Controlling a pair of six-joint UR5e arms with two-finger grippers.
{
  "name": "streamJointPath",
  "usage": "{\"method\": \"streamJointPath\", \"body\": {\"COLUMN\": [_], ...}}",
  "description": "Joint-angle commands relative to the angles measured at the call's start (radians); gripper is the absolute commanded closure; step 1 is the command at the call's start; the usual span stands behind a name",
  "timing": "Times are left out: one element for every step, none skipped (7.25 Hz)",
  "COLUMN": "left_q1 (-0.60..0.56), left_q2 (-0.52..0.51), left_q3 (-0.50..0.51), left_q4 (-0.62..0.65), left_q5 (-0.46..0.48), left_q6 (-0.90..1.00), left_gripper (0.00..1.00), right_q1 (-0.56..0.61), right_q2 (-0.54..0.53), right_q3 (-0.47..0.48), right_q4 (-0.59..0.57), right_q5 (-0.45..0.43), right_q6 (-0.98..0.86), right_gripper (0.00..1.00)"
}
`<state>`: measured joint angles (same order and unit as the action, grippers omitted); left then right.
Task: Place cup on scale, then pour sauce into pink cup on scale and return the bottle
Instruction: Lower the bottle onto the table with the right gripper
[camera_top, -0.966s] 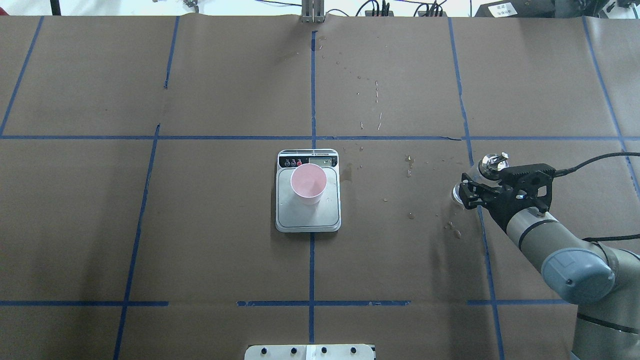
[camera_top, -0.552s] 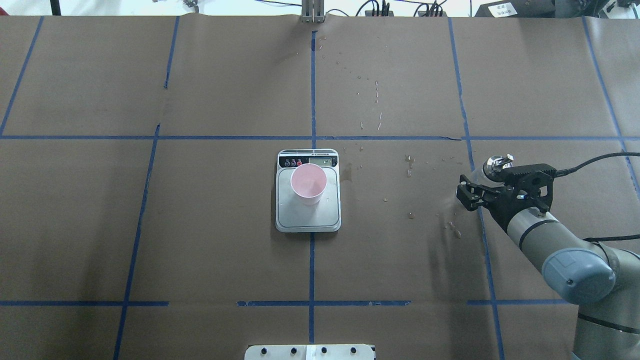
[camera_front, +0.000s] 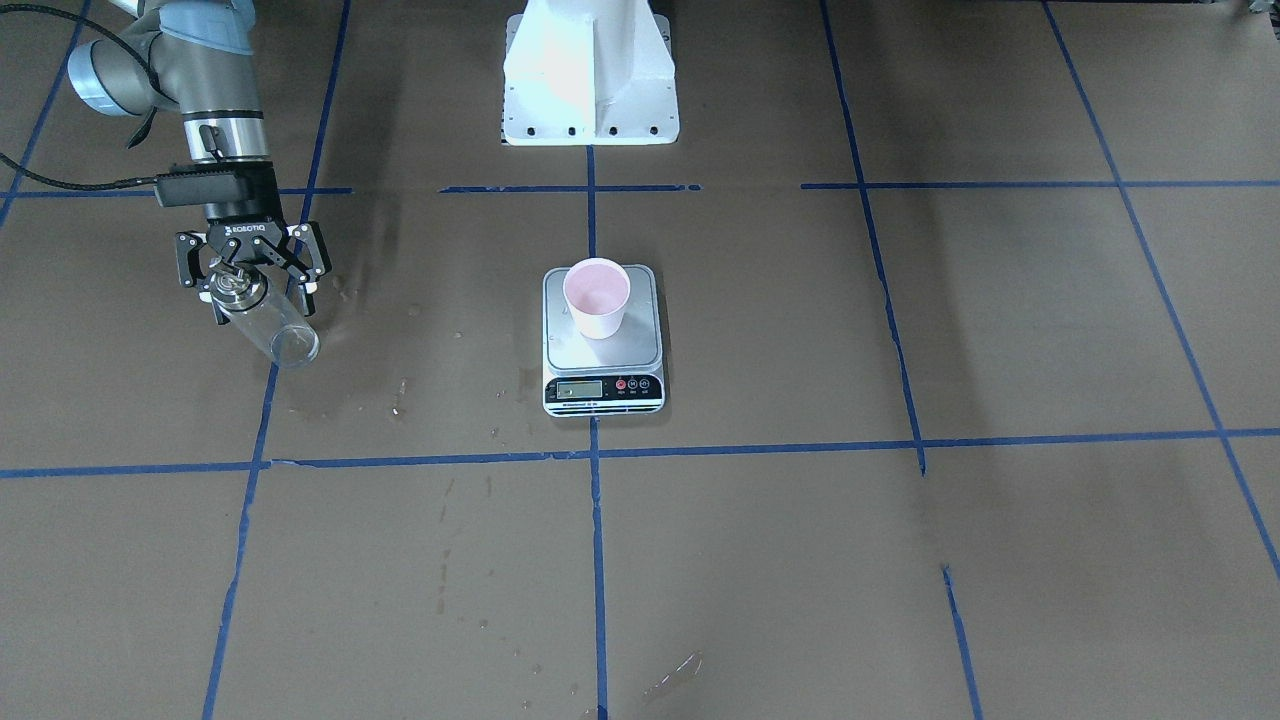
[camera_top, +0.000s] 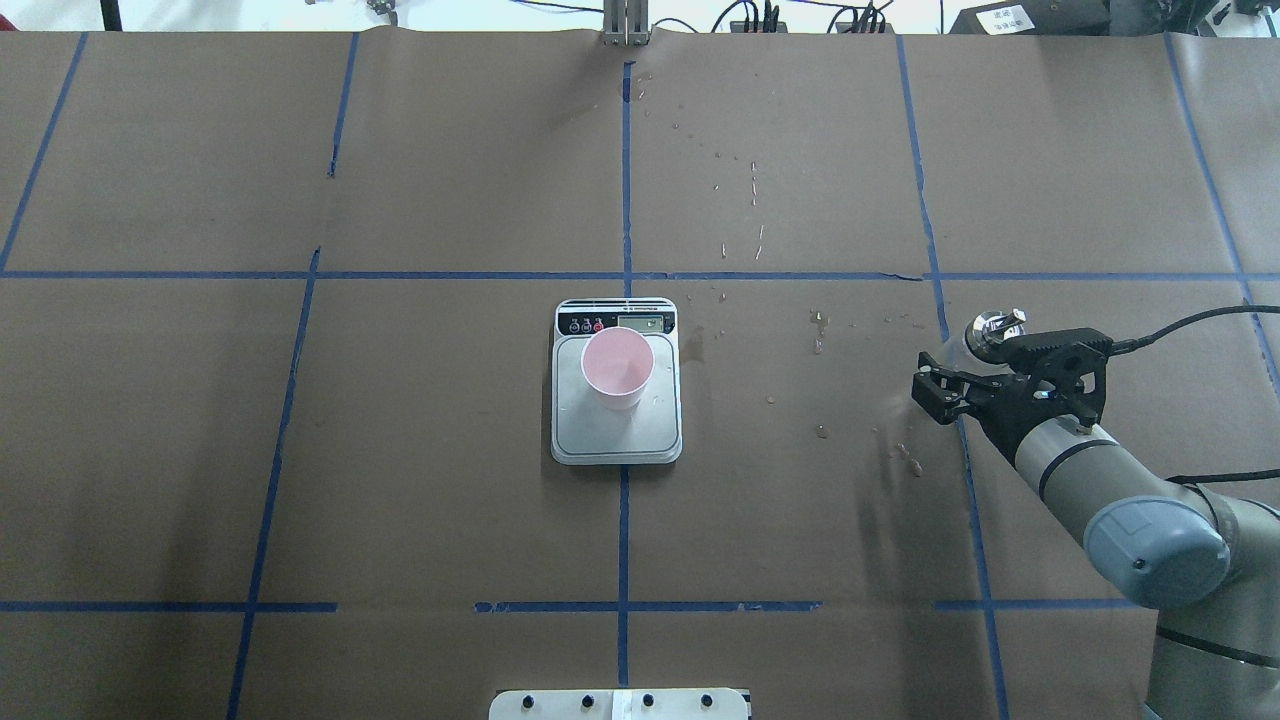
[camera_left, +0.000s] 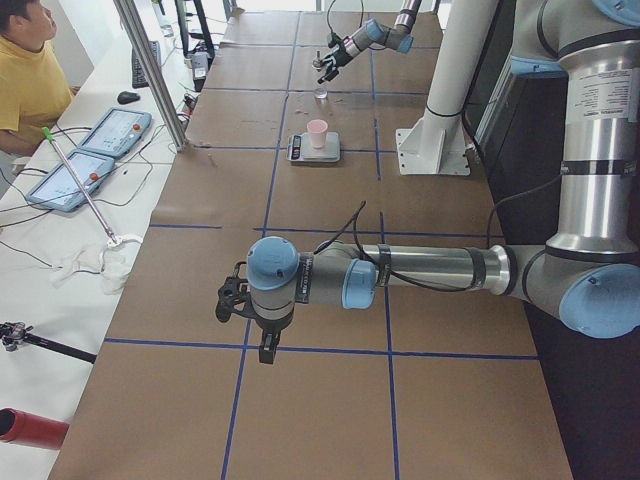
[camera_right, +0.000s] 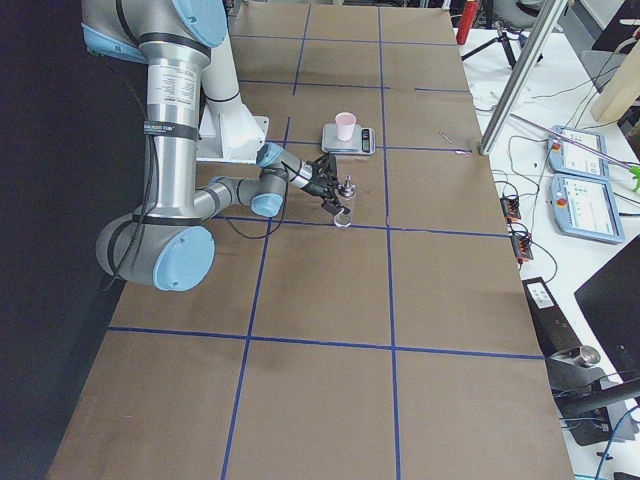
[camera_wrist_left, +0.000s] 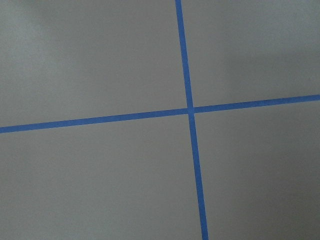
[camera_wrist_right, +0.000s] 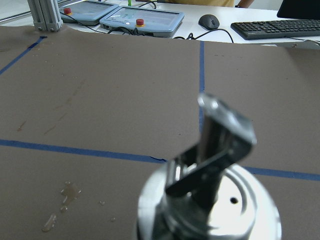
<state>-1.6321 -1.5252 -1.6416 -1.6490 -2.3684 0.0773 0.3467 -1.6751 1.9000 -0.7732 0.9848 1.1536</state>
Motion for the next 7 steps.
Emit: {"method": "streamJointPath", "body": {"left_q1": [0.000, 0.000, 0.000, 0.000, 0.000, 0.000, 0.000], "left_q2": [-0.001, -0.001, -0.001, -0.001, -0.001, -0.001, -0.001], "left_q3": [0.000, 0.000, 0.000, 0.000, 0.000, 0.000, 0.000], "left_q4": [0.000, 0.000, 0.000, 0.000, 0.000, 0.000, 0.000], "left_q5": [0.000, 0.000, 0.000, 0.000, 0.000, 0.000, 0.000], "left_q6": [-0.001, -0.001, 0.001, 0.001, 0.001, 0.001, 0.001], "left_gripper": [0.00, 0.00, 0.00, 0.00, 0.00, 0.00, 0.00], "right_q1": [-0.003, -0.009, -0.023, -0.047, -0.070, -0.084, -0.090], "right_q2": [-0.008, -0.017, -0.029, -0.046, -0.060, -0.073, -0.115], "right_q3": [0.001, 0.004, 0.004, 0.005, 0.007, 0.016, 0.057], "right_q4": [0.002, 0.003, 0.005, 0.009, 0.011, 0.015, 0.015], "right_q5": [0.003, 0.018, 0.023, 0.023, 0.023, 0.021, 0.041], "right_q6": [0.000, 0.000, 0.000, 0.002, 0.002, 0.003, 0.000], "right_gripper": [0.00, 0.00, 0.00, 0.00, 0.00, 0.00, 0.00]}}
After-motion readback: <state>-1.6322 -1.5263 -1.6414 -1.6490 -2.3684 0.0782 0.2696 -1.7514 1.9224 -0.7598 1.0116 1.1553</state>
